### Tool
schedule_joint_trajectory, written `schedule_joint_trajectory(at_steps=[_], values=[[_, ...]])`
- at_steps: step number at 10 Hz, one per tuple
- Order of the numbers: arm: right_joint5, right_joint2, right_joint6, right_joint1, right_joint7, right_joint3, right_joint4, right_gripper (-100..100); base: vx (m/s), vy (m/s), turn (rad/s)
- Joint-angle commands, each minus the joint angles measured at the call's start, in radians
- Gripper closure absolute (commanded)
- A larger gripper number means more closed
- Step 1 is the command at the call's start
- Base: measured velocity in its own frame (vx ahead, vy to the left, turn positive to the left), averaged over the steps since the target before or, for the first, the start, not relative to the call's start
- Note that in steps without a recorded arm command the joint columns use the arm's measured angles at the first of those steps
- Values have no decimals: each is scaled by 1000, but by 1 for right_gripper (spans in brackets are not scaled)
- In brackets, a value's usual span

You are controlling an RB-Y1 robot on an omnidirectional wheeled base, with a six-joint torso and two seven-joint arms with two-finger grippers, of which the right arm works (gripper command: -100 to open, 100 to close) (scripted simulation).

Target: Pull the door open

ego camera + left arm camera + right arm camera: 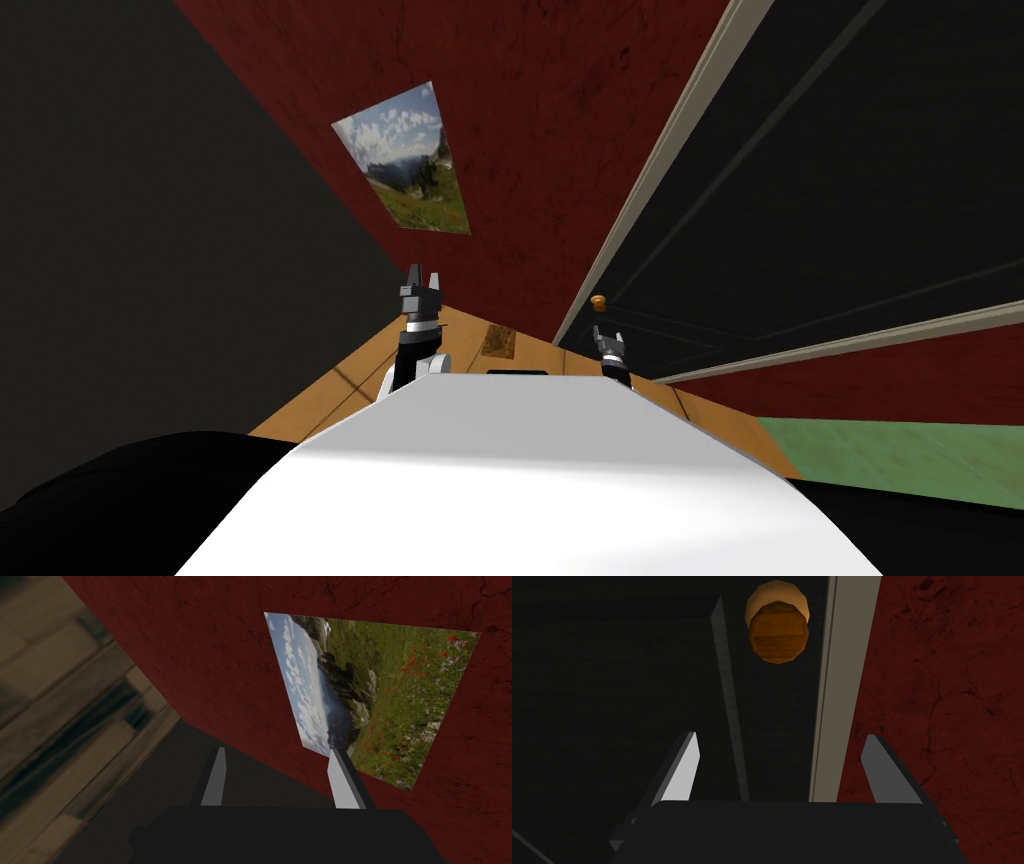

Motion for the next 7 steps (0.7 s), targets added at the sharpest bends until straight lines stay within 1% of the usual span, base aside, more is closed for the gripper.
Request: schedule_joint_trajectory(at_steps=[1, 2, 3, 7], values=[[-2, -1, -1, 0, 30, -4, 15, -100, 45, -28, 121], [-4, -4, -4, -6, 51, -7, 37, -100, 38, -33, 113], [-3, -1, -1, 0, 38, -5, 19, -100, 16, -17, 24], [-9, 5, -1, -6, 53, -12, 28, -100, 155, -76, 30]])
